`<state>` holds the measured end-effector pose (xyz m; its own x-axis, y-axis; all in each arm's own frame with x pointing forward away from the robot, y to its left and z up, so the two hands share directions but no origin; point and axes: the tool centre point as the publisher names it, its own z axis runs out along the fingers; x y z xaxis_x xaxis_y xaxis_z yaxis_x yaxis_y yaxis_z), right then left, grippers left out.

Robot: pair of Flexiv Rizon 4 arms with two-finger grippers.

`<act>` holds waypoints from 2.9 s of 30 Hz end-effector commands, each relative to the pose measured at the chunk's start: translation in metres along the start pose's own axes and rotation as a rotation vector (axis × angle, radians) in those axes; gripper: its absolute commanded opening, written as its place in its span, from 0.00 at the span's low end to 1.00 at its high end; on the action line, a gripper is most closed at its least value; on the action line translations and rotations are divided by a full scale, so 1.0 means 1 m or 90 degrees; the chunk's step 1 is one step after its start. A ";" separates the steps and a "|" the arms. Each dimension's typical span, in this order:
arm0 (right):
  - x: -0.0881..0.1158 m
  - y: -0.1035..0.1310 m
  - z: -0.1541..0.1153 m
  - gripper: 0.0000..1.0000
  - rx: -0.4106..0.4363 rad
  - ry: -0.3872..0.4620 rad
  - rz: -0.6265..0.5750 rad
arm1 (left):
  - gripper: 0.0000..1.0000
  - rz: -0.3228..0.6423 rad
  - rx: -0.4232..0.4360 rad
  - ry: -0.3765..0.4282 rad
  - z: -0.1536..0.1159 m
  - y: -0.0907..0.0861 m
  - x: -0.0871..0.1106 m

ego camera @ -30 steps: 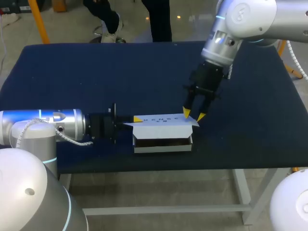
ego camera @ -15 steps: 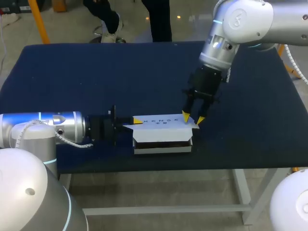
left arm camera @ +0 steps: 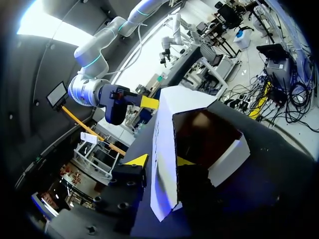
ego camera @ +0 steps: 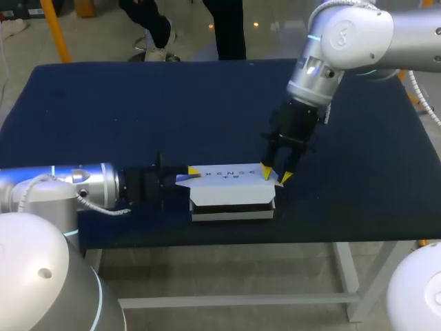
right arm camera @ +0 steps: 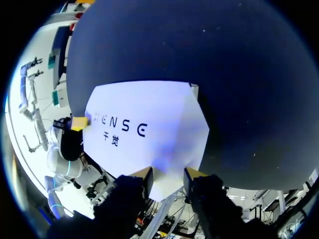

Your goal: Assemble the packaging by folding the flat box into shape, placing the metal phone stand inside, and closing the box properly

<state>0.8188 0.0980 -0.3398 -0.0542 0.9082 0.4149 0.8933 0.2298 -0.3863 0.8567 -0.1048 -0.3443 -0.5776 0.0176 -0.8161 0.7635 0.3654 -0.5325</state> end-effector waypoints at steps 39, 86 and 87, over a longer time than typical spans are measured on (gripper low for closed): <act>-0.001 0.002 0.004 0.50 -0.013 -0.005 0.003 | 1.00 -0.243 -0.185 0.457 -0.107 -0.011 -0.031; -0.010 0.006 0.011 0.50 -0.018 0.006 0.020 | 1.00 -0.958 -0.964 -0.103 -0.056 -0.004 -0.064; -0.010 0.006 0.011 0.50 -0.019 0.006 0.020 | 1.00 -0.965 -0.966 -0.120 -0.057 -0.004 -0.065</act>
<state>0.8210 0.0940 -0.3551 -0.0220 0.9114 0.4110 0.9061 0.1919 -0.3770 0.8730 -0.0493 -0.2766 -0.8370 -0.5467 0.0227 -0.4977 0.7433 -0.4470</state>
